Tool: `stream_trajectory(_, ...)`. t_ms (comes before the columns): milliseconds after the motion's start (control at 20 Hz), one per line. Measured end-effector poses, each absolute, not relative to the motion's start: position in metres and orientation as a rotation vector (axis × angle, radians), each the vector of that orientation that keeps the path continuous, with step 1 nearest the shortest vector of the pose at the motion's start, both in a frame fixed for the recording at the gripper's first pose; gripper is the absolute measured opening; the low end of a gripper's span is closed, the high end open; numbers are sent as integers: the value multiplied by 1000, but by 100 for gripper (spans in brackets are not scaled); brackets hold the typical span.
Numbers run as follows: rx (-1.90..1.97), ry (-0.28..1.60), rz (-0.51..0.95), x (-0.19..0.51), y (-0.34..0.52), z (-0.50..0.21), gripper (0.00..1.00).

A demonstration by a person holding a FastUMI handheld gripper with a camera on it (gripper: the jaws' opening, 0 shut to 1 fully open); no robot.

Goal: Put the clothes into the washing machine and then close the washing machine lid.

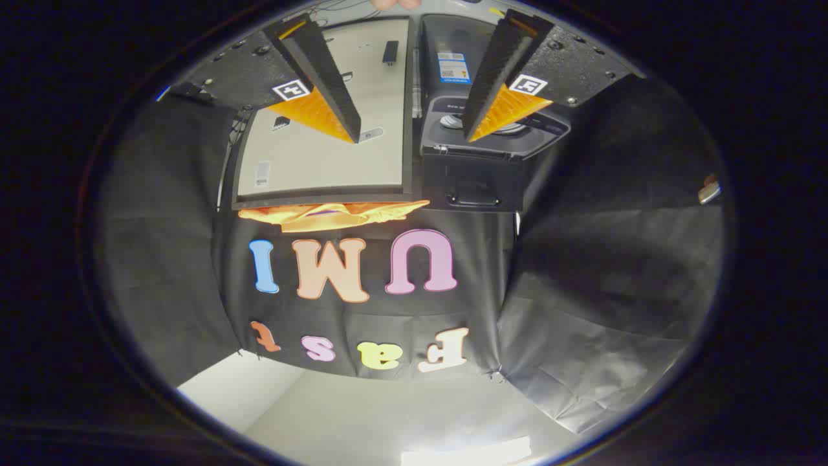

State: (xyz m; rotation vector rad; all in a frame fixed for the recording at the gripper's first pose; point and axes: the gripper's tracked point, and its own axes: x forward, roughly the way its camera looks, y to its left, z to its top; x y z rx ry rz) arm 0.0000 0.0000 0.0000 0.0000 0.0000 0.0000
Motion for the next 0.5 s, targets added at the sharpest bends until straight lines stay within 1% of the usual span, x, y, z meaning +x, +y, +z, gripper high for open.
stream_trajectory(300, -24, 13, -7, 1, -1, -8, 97)
stream_trajectory(500, -7, -3, -24, 1, -2, -2, 97)
